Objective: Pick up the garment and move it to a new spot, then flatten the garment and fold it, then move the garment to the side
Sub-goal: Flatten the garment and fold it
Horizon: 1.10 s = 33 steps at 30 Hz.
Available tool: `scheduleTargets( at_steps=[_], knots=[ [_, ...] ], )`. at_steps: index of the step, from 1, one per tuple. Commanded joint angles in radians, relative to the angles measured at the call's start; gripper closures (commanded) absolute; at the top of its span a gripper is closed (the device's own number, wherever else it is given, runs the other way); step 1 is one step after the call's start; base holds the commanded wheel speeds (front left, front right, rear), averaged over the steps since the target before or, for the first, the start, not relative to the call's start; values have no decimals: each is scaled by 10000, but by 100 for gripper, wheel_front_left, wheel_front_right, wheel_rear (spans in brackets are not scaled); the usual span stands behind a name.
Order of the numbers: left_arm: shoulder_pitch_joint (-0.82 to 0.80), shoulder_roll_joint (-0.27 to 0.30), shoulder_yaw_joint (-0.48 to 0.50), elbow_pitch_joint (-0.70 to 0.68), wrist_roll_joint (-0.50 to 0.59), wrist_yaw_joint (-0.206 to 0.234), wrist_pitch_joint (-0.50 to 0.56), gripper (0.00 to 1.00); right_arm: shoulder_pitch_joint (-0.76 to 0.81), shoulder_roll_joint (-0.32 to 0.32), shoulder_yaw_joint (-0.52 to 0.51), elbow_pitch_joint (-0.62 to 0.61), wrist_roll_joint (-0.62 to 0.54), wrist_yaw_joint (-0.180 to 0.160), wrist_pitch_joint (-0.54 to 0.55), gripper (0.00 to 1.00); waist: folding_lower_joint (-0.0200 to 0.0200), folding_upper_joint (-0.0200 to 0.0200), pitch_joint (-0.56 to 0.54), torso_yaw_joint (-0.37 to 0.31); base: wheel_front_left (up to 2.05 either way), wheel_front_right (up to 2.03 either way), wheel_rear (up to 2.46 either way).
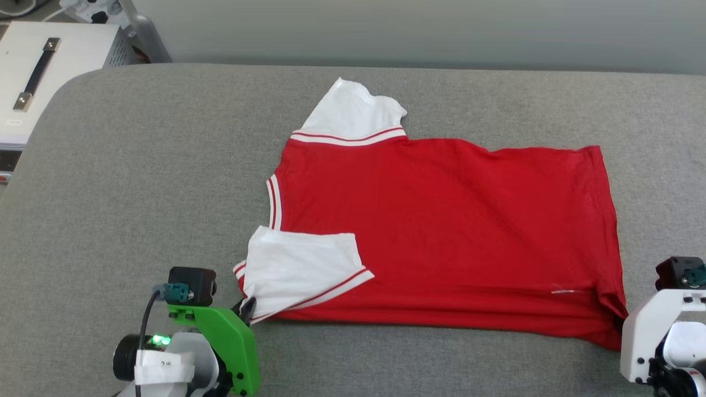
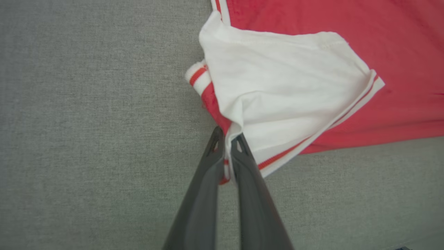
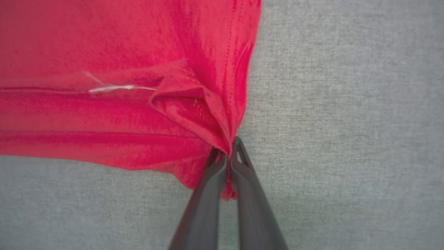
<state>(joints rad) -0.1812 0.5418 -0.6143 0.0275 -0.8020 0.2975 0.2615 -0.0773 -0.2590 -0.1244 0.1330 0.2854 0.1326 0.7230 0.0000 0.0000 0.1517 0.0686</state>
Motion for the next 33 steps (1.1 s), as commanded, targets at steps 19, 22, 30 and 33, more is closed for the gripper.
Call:
scheduleTargets(
  at_steps=[19, 22, 30, 33],
  knots=[
    [1392, 300, -638, -54, -626, 11, 993, 100, 2337, -662, -394, -2192, 1151, -19, 1989, 100, 0, 0, -776, -171, 0, 0, 0],
    [1197, 134, -710, 211, -578, -106, 926, 100, 2271, -657, -284, -2038, 1148, -19, 1866, 100, 0, 0, -569, -188, 0, 0, 0],
    [715, -211, -813, 993, -536, -422, 778, 100, 1835, -564, 211, -1246, 1048, -19, 1292, 100, 0, 0, -207, -204, 0, 0, 0],
    [616, -241, -871, 1248, -530, -520, 812, 100, 1713, -563, 340, -983, 1062, -19, 1083, 100, 0, 0, -153, -212, 0, 0, 0]
  ],
)
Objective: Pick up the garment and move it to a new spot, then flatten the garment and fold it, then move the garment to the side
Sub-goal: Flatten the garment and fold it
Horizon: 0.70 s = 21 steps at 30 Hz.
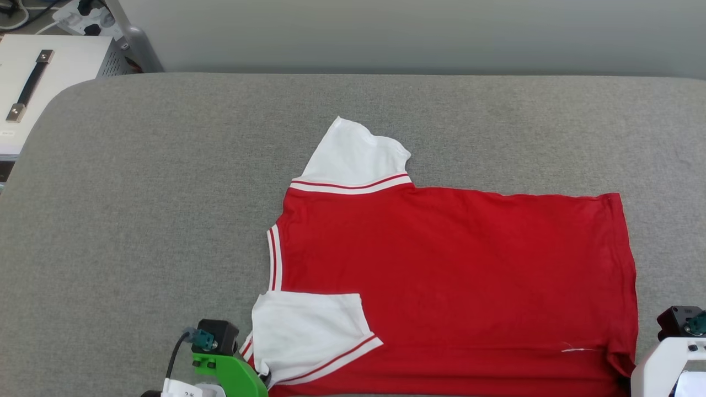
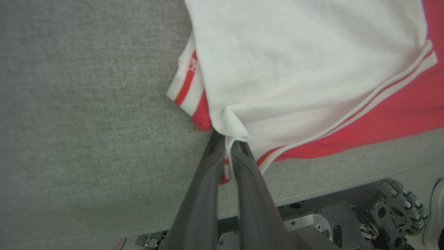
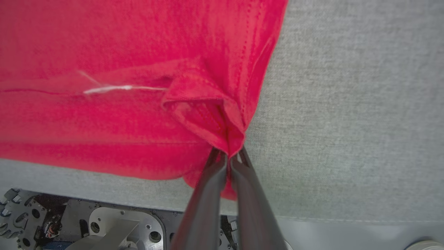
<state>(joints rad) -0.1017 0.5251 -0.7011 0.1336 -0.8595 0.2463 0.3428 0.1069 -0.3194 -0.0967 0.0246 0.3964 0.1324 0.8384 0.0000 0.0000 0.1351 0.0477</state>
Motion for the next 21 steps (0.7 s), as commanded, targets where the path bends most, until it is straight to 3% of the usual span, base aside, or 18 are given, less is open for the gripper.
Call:
scheduleTargets(
  at_steps=[1, 2, 3, 4, 5, 13, 21],
  knots=[
    [-198, -90, -14, 247, 41, -32, -3, 100, -160, 31, 93, 162, -42, -17, -120, 100, 0, 0, 12, -5, 0, 0, 0],
    [-216, -111, -27, 312, 35, -61, -11, 61, -193, 20, 132, 226, -26, -17, -183, 100, 0, 0, 0, -7, 0, 0, 0],
    [-234, -121, -39, 350, 57, -81, -46, 0, -219, -5, 203, 245, 2, -17, -251, 100, 0, 0, -17, -6, 0, 0, 0],
    [-253, -131, -37, 412, 110, -75, -140, 0, -240, -65, 295, 249, 7, -17, -367, 64, 0, 0, -58, -4, 0, 0, 0],
    [-250, -145, -27, 476, 122, -70, -202, 0, -258, -102, 349, 254, 22, -17, -468, 0, 0, 0, -96, -7, 0, 0, 0],
    [-241, -144, 107, 510, 218, -180, -830, 0, -269, -236, 386, -66, 66, -17, -1236, 0, 0, 0, -628, 0, 0, 0, 0],
    [-550, -157, 511, -42, 828, -450, -2772, 0, -362, -245, 378, -1196, 292, -17, -3190, 0, 0, 0, -1112, -5, 0, 0, 0]
  ],
)
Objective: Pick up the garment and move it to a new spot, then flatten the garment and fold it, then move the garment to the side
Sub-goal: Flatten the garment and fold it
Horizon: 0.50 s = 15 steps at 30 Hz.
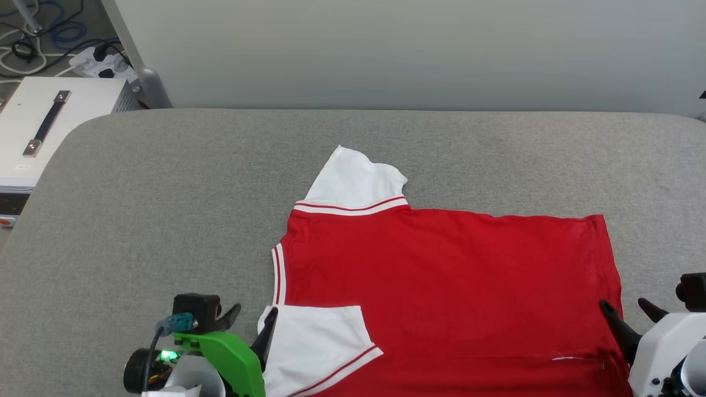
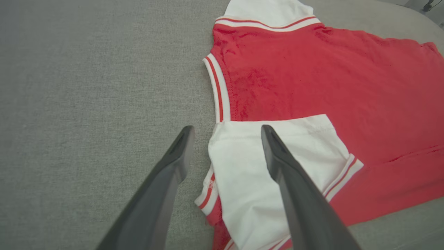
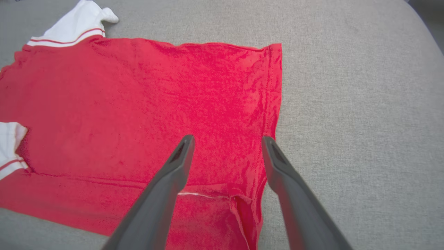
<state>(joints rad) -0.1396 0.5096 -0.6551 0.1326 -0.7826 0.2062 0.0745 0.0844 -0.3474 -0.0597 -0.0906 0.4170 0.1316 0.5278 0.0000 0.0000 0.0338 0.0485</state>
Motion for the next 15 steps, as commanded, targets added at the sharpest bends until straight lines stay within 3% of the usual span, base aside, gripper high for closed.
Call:
scheduleTargets(
  at_steps=[1, 6, 15],
  knots=[
    [-199, -40, 148, -85, 168, -67, -512, 0, -142, 127, 3, -150, 179, -9, -390, 0, 0, 0, -136, -24, 0, 0, 0],
    [-59, -384, 637, -91, 563, -253, -2809, 0, -134, 451, 64, -561, 14, -9, -2408, 0, 0, 0, -195, -140, 0, 0, 0],
    [434, -1118, 1631, -525, 1975, -752, -3356, 0, 116, 1077, 404, -375, -306, -9, -5344, 0, 0, 0, -47, -228, 0, 0, 0]
  ],
)
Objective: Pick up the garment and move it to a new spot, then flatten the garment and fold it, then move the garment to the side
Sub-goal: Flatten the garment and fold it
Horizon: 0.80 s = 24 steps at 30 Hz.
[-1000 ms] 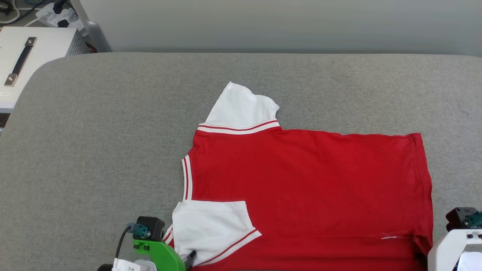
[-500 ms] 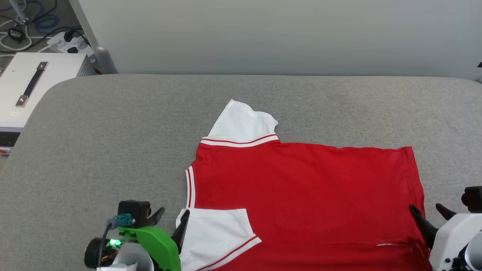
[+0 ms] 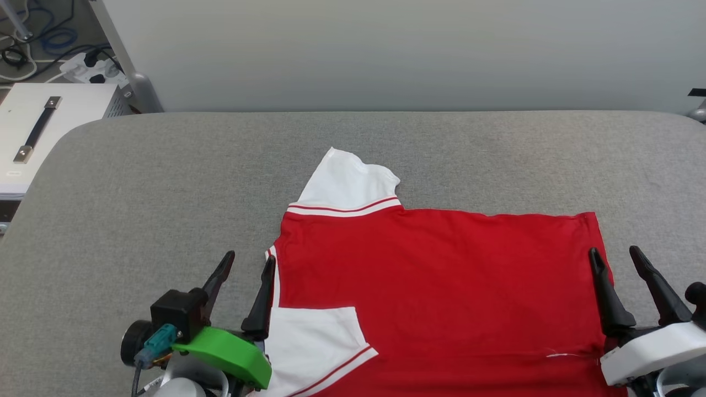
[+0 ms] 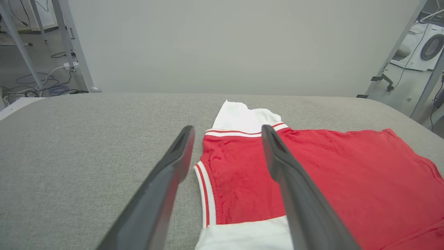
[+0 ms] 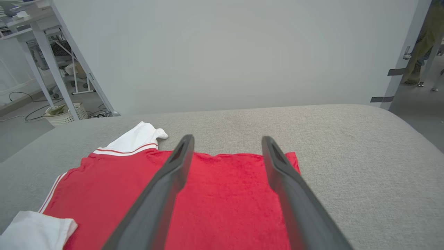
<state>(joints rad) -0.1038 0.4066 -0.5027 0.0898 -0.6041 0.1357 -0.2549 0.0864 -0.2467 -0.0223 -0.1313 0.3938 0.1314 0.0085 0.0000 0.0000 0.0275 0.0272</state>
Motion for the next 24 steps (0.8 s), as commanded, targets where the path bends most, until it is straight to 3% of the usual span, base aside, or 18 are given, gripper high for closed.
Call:
scheduleTargets(
  at_steps=[1, 8, 13, 19, 24],
  knots=[
    [168, -211, 294, -199, 405, -97, -63, 0, 112, 124, 71, 80, -104, -7, -360, 0, 0, 0, 26, -21, 0, 0, 0],
    [732, -1283, 1685, -488, 1651, -946, -66, 0, -20, 151, 442, 542, -661, -7, -1445, 0, 0, 0, 328, -185, 0, 0, 0],
    [432, -1659, 2192, -192, 2146, -1517, -67, 0, -289, 249, 557, 665, -699, -7, -1575, 0, 0, 0, 780, -408, 0, 0, 0],
    [-1205, -1287, 2288, 629, 2153, -2168, 382, 0, -830, 343, 735, 590, -684, -7, -1555, 0, 0, 0, 1791, -846, 0, 0, 0],
    [-3426, -551, 1896, 1198, 1839, -2521, 2517, 0, -1250, 374, 831, 567, -674, -7, -1528, 0, 0, 0, 2613, -1229, 0, 0, 0]
  ],
)
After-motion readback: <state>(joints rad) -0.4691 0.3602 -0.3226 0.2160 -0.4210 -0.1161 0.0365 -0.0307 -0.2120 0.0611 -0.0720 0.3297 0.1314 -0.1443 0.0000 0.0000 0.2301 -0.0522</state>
